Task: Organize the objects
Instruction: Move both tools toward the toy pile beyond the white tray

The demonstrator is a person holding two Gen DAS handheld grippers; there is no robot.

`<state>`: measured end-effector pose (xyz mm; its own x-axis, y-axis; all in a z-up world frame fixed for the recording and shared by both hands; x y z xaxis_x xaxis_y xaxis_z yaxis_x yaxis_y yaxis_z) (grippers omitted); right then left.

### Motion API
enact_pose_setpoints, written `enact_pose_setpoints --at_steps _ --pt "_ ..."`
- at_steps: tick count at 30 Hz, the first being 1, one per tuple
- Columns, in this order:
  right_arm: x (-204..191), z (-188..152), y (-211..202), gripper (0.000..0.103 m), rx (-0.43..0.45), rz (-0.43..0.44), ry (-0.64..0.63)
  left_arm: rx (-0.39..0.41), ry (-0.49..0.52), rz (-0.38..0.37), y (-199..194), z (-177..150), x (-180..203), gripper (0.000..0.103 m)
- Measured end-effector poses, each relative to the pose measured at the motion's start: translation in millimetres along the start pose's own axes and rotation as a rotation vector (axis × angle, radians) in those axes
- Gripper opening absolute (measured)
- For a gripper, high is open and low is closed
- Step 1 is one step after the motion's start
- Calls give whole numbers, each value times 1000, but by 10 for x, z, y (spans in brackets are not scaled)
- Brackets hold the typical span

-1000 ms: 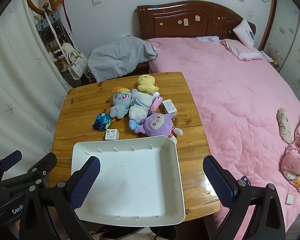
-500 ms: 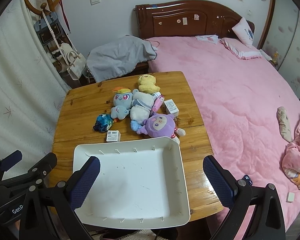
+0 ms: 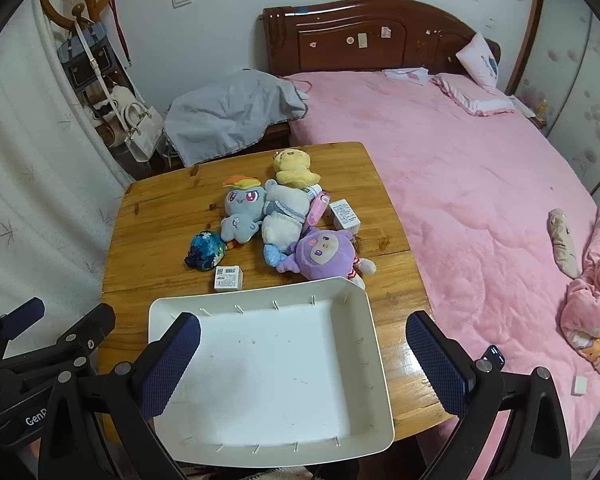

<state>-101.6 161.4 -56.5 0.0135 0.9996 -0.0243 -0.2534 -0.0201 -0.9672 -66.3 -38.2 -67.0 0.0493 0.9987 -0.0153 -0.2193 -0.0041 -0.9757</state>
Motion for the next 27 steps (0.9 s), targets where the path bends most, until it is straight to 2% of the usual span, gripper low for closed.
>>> enact_pose_setpoints --at_steps 19,27 --pt "-188 -6 -38 103 16 -60 35 23 56 -38 70 138 -148 101" --pt "-41 153 -9 103 24 -66 50 27 31 19 230 444 -310 101"
Point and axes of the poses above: each gripper's, at about its wrist camera, not at the fingertips, and y roughly the way its jaws point, x to its right, z to its top, the point moved 6 cm from there along y, roughly the way its jaws point, and after that the axes turned 15 degrees about -x, right-handed, at the moved point
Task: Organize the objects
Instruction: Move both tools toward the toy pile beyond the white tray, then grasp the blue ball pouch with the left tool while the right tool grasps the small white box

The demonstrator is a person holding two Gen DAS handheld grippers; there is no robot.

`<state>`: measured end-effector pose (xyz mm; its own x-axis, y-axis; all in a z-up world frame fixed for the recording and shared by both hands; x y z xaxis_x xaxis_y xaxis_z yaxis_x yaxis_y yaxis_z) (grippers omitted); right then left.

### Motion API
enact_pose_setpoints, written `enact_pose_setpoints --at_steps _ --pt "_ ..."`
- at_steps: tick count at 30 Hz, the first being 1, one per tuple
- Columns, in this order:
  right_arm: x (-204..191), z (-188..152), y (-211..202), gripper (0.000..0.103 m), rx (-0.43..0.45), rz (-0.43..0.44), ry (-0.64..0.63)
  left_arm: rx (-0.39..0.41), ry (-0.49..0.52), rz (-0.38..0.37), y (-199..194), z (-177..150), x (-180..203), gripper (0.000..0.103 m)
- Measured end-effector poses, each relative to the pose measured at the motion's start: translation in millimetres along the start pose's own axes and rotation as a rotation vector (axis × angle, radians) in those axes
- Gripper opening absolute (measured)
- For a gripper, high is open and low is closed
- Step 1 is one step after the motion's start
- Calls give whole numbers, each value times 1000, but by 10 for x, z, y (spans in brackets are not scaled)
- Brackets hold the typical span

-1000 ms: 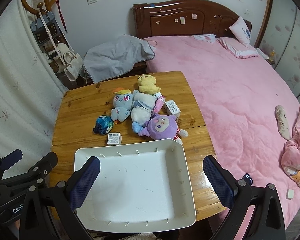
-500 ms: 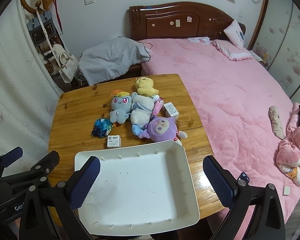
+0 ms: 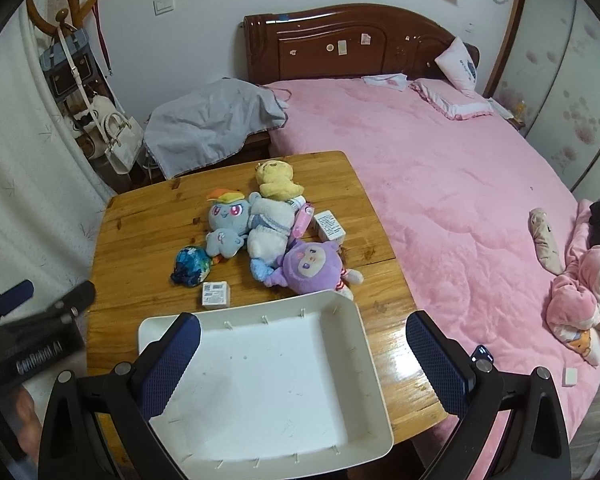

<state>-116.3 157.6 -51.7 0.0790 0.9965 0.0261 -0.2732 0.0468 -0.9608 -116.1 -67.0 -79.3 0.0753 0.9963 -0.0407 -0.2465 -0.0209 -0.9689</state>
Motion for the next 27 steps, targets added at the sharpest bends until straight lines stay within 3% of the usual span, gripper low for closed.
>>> enact_pose_setpoints --at_steps 4,10,12,14,19,22,27 --pt "107 138 183 103 -37 30 -14 -35 -36 31 196 190 -92 101" --pt "224 394 720 102 -156 159 -8 -147 -49 9 643 465 -80 101" --pt "166 430 944 91 -220 211 -21 -166 -17 14 800 545 -16 101" --pt "35 437 1164 88 -288 247 -51 -185 14 17 952 630 40 101" --pt "-219 475 1441 88 -324 255 -122 -275 101 -61 1419 791 278 101" --pt "-346 504 1549 88 -338 269 -161 -326 133 -60 1735 841 355 101" --pt "-511 506 1704 88 -358 275 -210 -405 96 -60 2220 891 342 101"
Point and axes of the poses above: each gripper's, at about its wrist camera, not at the fingertips, and y roughly the way its jaws point, x to its right, z to its top, the point moved 6 cm from there along y, roughly the way its jaws point, and after that the axes turned 15 degrees about -x, right-handed, at the moved point
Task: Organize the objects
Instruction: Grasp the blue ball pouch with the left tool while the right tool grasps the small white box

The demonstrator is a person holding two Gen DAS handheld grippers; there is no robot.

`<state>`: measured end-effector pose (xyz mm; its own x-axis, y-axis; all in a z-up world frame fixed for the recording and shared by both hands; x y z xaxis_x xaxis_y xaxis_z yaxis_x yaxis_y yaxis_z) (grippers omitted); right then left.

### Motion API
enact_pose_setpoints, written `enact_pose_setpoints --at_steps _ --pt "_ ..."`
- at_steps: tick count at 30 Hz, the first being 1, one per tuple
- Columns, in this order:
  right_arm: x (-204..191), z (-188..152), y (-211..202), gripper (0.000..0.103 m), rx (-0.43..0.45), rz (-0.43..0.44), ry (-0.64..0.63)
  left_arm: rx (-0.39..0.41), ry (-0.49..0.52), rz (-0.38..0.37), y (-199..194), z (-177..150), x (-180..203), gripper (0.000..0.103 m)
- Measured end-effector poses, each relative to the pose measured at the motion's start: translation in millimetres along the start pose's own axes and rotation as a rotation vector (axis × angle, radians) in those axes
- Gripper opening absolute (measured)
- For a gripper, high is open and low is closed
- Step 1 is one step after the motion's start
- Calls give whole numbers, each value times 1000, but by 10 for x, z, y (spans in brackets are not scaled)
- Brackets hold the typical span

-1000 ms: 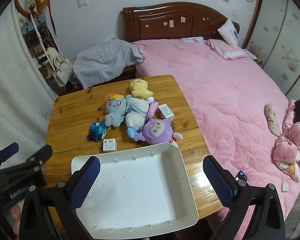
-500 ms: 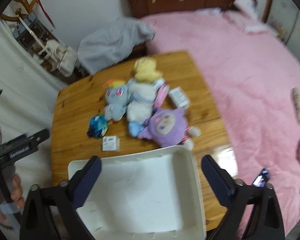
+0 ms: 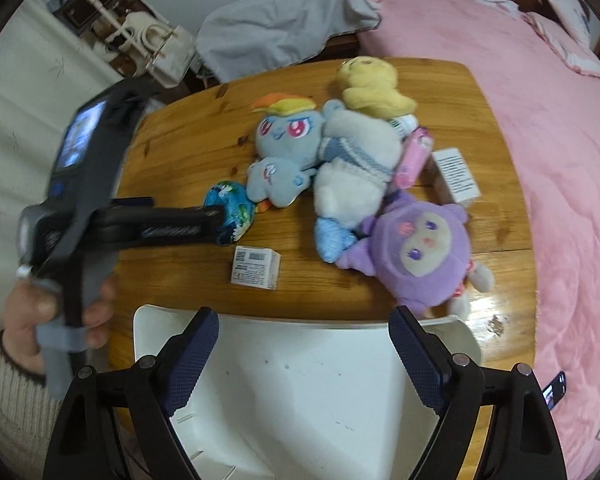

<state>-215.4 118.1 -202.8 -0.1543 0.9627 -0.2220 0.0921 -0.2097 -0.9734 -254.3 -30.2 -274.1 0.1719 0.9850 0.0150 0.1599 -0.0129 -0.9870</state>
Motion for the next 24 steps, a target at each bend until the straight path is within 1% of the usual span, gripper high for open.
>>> enact_pose_setpoints --at_steps 3,7,9,12,15,16,17,19,20,22,24 --pt "-46 60 133 88 -22 -1 -14 -20 -23 -45 151 82 -36 101" --pt "-86 163 326 87 -49 -5 -17 -36 -45 -52 301 149 -72 101" --pt "-106 215 399 84 -58 2 -16 -43 -42 -63 366 158 -72 101" --pt "-136 298 507 84 -73 -1 -15 -70 -32 -73 452 158 -67 99" --pt "-187 372 592 84 -81 -4 -22 -60 -17 -76 468 161 -60 99" --pt "-204 397 620 84 -82 -10 -24 -57 -18 -83 458 156 -61 95" --pt "-218 426 655 84 -85 -15 -26 -51 -16 -96 444 155 -56 89" --pt "-234 472 718 84 -96 -20 -24 -49 -7 -118 427 147 -47 79" --pt "-243 501 758 84 -103 -22 -22 -46 -11 -118 411 140 -58 75" --pt "-257 541 808 84 -110 -24 -21 -45 -14 -115 398 128 -79 74" --pt "-271 586 866 84 -118 -26 -19 -39 -19 -119 378 105 -111 71"
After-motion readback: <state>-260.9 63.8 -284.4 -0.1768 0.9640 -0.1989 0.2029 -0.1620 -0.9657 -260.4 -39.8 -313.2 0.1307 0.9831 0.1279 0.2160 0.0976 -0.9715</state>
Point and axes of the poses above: each gripper's, at about its wrist camera, not at the fingertips, and y roughly the way its jaws point, x to its right, z to its top, the point moved 6 cm from there along y, roughly the way its jaws point, and after that the axes turned 15 degrees about -x, right-handed, at the moved point
